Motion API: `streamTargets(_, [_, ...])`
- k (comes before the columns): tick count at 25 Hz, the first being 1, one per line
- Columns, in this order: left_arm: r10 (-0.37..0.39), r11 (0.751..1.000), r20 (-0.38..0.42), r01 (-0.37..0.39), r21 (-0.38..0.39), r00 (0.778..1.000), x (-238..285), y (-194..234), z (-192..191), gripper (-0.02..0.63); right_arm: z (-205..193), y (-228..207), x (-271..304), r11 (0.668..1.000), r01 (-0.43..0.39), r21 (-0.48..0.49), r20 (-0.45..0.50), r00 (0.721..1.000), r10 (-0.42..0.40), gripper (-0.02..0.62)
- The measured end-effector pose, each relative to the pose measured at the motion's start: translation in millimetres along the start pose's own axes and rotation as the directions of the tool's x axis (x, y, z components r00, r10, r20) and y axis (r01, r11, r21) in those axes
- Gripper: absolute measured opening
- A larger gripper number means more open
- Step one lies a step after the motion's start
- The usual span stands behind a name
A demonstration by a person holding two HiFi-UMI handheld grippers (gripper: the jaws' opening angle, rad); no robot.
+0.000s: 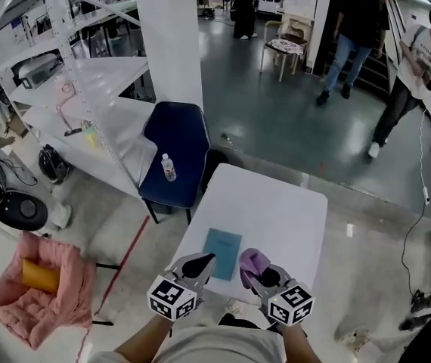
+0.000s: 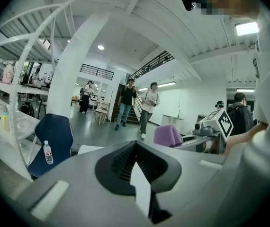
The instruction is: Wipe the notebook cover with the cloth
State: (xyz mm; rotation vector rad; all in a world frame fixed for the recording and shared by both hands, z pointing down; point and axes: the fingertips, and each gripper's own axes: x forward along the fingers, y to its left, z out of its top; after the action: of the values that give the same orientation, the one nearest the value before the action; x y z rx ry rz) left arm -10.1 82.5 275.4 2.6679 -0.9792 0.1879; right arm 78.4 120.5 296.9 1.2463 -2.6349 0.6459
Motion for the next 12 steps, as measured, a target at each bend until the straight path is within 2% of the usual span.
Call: streamTargets(12, [0.074, 0.997, 0.003, -0.074, -0.012, 0.997, 49.0, 16.6, 13.3, 0.000, 22.8, -51.5, 19.4, 0.997, -0.080, -0.019, -0.029, 0.996, 0.079, 0.107])
